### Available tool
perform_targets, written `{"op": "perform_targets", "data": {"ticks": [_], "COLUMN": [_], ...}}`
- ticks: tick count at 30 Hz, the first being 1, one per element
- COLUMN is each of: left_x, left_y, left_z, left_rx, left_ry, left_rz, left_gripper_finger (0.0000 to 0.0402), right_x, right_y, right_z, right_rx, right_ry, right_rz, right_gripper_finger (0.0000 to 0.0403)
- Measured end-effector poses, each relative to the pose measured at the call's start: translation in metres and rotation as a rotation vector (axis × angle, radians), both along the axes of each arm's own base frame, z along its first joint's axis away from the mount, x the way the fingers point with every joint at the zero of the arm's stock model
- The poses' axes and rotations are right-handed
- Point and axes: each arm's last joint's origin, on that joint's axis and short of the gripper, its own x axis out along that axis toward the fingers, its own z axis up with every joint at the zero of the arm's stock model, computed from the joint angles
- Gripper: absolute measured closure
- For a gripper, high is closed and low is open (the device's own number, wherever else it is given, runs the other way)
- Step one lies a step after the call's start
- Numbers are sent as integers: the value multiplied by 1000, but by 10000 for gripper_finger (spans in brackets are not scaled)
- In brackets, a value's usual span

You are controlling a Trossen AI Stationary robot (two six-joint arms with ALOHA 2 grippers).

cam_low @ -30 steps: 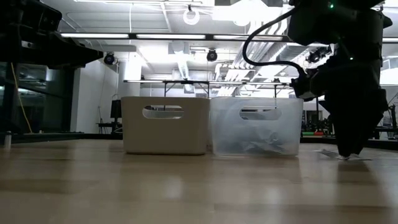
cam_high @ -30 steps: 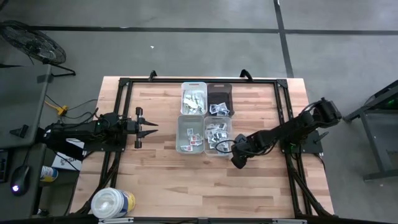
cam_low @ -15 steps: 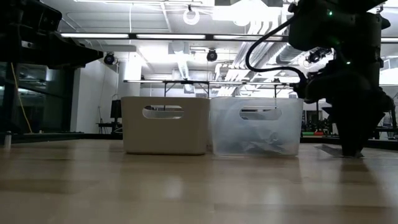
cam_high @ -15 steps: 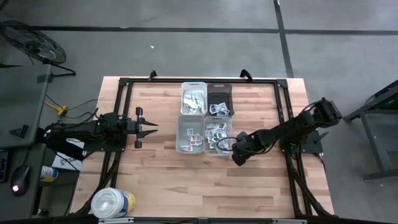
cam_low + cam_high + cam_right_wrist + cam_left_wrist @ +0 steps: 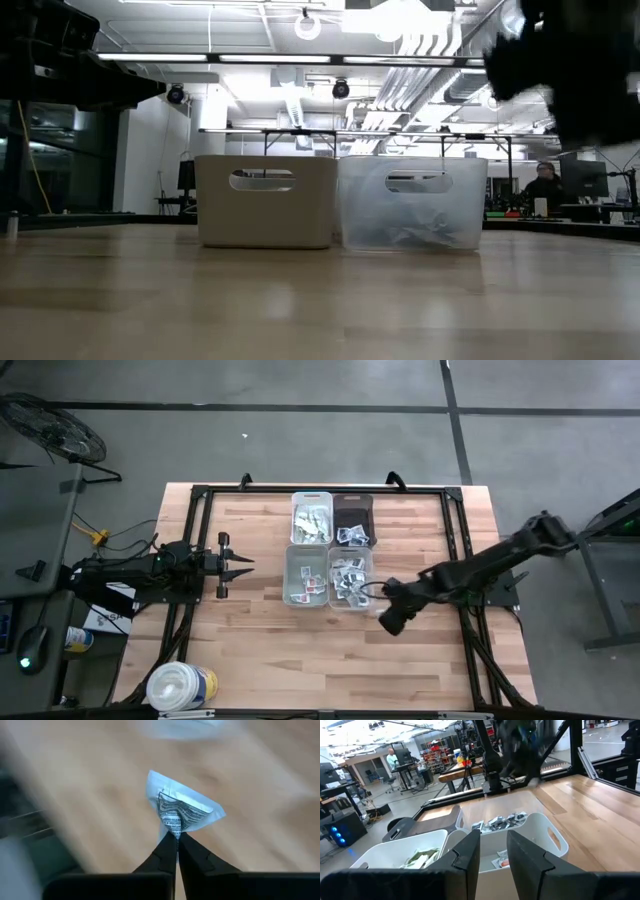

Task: Pick & Place First Aid Supplies
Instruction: Put the gray towelette pack into the transparent bin

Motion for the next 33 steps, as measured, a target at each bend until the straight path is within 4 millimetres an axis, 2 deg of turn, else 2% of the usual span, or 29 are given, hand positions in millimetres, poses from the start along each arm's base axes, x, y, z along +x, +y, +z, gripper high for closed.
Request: {"op": "perform_targets", "data": {"ticks": [5,9,14,19,24,33], "left_x": [0,0,0,0,0,0], "left_y": [0,0,0,0,0,0], "left_z": [0,0,0,0,0,0], "left_rx": [0,0,0,0,0,0], "left_ry": [0,0,0,0,0,0], "left_rz": [0,0,0,0,0,0], "left_gripper_finger": [305,305,305,305,305,305], "right_x": [-7,-16,-22,-27,-34,-40], "right_y": [11,19,30,39,46,54], "right_z": [52,86,115,135,146,146], "right_rx": [6,22,38,-7,-42,-56], "right_ry": [-452,-754,-1067,-1337,-1485,-1479], "right_rz": [157,263,384,452,463,430], "right_gripper_finger": [401,401,402,402,402,403]}}
